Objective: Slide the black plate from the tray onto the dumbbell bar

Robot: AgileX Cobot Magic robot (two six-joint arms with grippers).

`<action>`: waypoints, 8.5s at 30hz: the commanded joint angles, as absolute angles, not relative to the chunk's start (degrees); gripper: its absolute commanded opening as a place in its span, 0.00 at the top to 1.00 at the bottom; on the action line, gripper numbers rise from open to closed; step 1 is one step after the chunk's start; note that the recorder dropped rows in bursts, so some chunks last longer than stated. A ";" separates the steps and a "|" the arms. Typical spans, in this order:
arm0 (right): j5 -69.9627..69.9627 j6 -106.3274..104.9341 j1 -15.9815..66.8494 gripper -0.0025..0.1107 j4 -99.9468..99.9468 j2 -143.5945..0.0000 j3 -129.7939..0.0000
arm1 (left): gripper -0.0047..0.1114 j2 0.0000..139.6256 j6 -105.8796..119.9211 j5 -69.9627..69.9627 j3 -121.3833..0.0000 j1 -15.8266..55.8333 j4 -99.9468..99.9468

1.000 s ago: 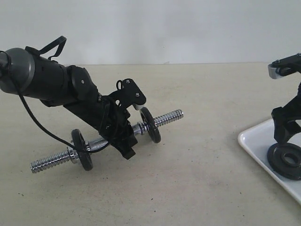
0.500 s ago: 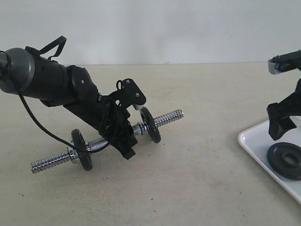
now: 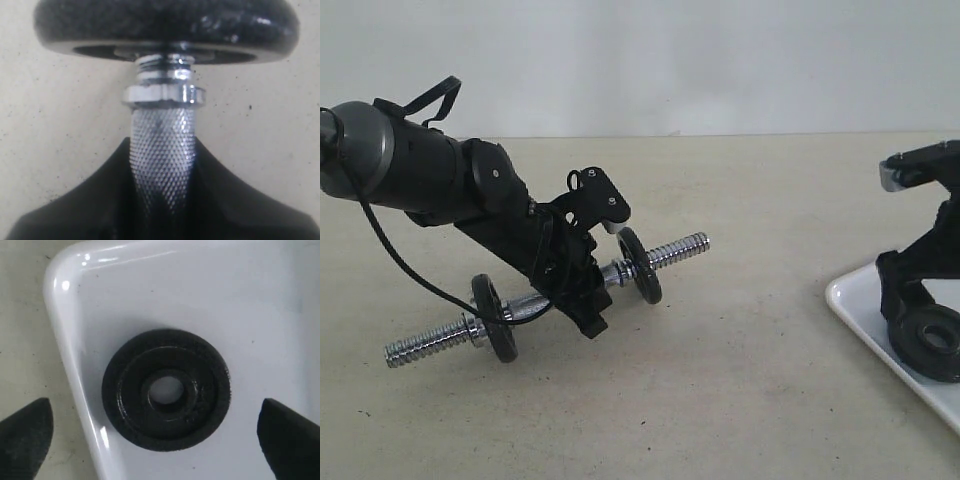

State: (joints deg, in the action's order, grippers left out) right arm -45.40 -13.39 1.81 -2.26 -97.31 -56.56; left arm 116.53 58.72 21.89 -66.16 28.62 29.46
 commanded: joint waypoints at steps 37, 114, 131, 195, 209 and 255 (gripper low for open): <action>-32.35 -3.55 -1.12 0.05 -9.18 -97.79 -49.18 | 0.92 117.33 58.05 25.76 -65.34 28.73 29.59; -34.82 6.74 1.18 0.05 -10.29 -101.83 -49.18 | 0.92 117.33 57.82 28.98 -65.34 28.73 31.08; -33.35 4.31 1.18 0.05 -7.63 -104.64 -49.18 | 0.92 117.33 57.82 28.51 -65.34 28.73 31.08; -35.76 -0.68 -3.49 0.48 0.98 -105.80 -49.29 | 0.92 117.33 57.82 29.24 -65.34 28.73 31.08; -34.93 -1.06 -3.38 0.47 2.59 -105.80 -49.29 | 0.92 117.33 57.82 28.42 -65.34 28.73 31.08; -32.84 -2.12 -3.38 0.05 2.08 -105.80 -49.29 | 0.92 117.33 57.82 28.53 -65.34 28.73 31.08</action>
